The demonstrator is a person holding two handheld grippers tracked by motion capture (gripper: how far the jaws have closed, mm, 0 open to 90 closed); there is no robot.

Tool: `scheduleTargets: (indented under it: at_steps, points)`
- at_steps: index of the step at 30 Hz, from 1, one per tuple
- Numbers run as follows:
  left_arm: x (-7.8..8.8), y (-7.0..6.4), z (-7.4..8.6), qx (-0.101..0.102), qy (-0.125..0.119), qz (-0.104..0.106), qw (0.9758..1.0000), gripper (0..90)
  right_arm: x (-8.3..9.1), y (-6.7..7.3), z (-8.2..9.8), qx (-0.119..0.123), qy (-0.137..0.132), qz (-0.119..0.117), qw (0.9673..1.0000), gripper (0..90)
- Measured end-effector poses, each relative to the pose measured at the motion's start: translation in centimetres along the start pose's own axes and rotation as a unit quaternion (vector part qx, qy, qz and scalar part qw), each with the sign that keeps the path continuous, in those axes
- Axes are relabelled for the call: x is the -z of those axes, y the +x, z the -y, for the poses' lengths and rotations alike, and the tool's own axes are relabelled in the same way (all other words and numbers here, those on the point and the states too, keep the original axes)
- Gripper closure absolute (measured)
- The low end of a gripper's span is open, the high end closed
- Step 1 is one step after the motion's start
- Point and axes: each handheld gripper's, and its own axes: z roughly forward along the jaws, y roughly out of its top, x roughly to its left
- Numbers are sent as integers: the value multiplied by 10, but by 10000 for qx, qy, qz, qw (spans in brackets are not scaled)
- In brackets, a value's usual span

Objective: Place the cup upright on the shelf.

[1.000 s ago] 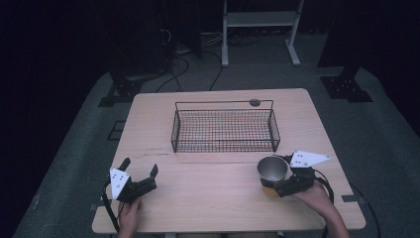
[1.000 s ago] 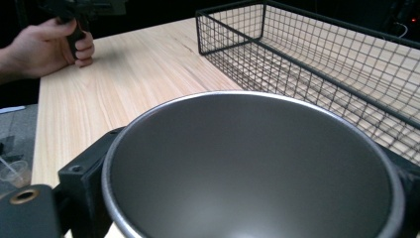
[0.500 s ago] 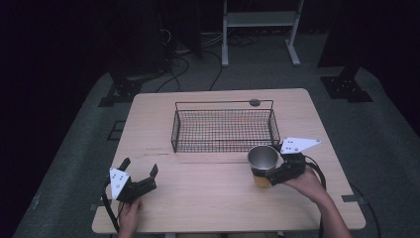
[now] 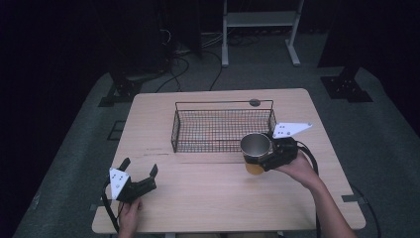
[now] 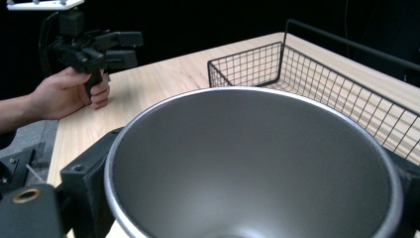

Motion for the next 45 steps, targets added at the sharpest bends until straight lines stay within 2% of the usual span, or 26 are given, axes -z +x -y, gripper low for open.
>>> scheduleTargets:
  at_steps: [26, 32, 45]
  points:
    - [0, 0, 0, 15, -4, 1, 10000, 0, -20, -35, -36, -157, -50, 8, 9999, 84]
    - [0, 0, 0, 16, -6, -1, 10000, 0, -24, -40, -45, -131, -61, 17, 9999, 84]
    - [0, 0, 0, 26, -8, 6, 10000, 0, -35, -53, -56, -208, -9, -9, 9998, 84]
